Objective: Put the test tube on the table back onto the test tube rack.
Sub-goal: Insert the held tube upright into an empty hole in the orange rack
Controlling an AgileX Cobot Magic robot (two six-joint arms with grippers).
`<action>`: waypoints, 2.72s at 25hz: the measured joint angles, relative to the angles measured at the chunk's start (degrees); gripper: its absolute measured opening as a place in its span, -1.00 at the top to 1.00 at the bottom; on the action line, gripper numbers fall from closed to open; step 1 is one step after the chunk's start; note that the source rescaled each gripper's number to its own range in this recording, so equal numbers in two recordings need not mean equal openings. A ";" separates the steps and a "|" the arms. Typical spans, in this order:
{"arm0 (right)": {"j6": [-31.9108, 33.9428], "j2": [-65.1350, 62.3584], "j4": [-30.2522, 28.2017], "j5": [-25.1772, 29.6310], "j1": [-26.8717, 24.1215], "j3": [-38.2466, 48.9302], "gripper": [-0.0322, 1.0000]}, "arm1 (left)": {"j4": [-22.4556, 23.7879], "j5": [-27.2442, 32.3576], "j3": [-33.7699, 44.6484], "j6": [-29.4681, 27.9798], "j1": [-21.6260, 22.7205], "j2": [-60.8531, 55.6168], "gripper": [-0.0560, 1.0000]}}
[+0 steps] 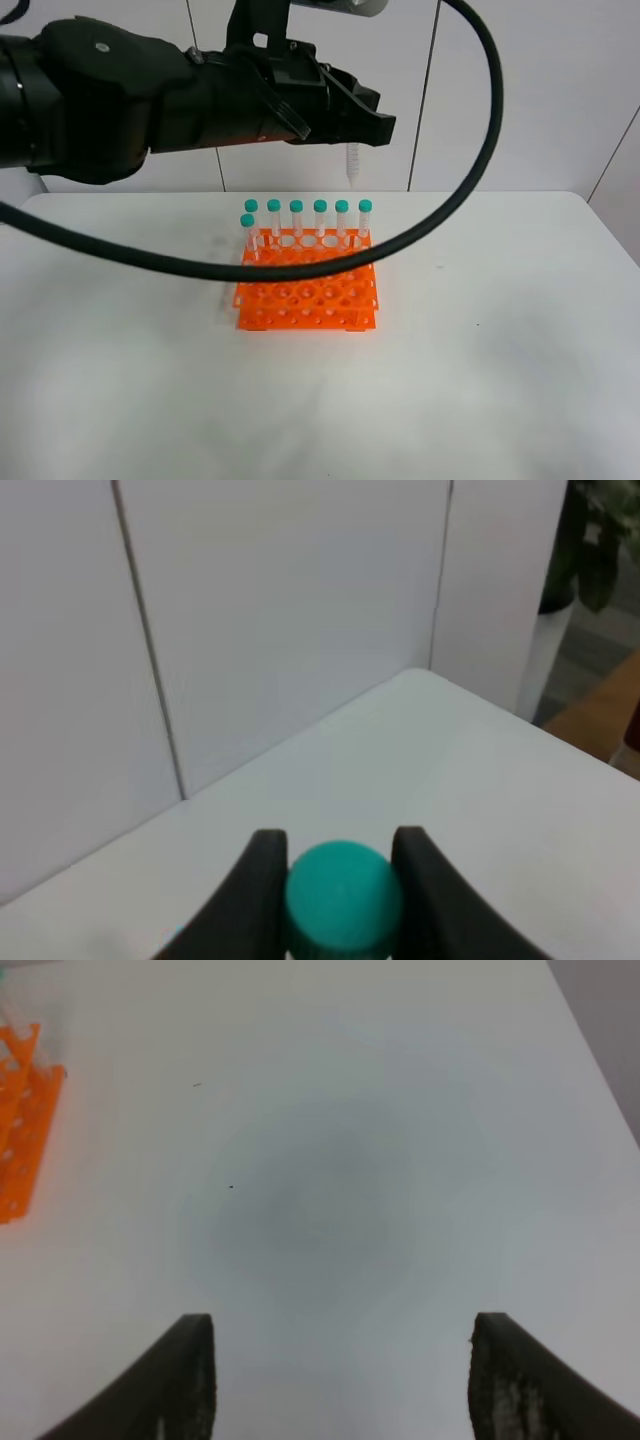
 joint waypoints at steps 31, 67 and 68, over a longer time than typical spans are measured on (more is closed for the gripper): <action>0.05 0.00 0.00 0.00 0.00 0.00 -0.76 | 54.22 1.55 4.73 -48.87 9.67 2.88 0.89; 0.05 0.00 0.22 0.00 0.00 0.00 -0.76 | 54.50 -22.57 12.05 -52.77 13.65 14.55 0.89; 0.05 0.00 0.22 0.00 0.00 0.00 -0.76 | 54.50 -22.78 12.12 -52.77 13.65 15.18 0.89</action>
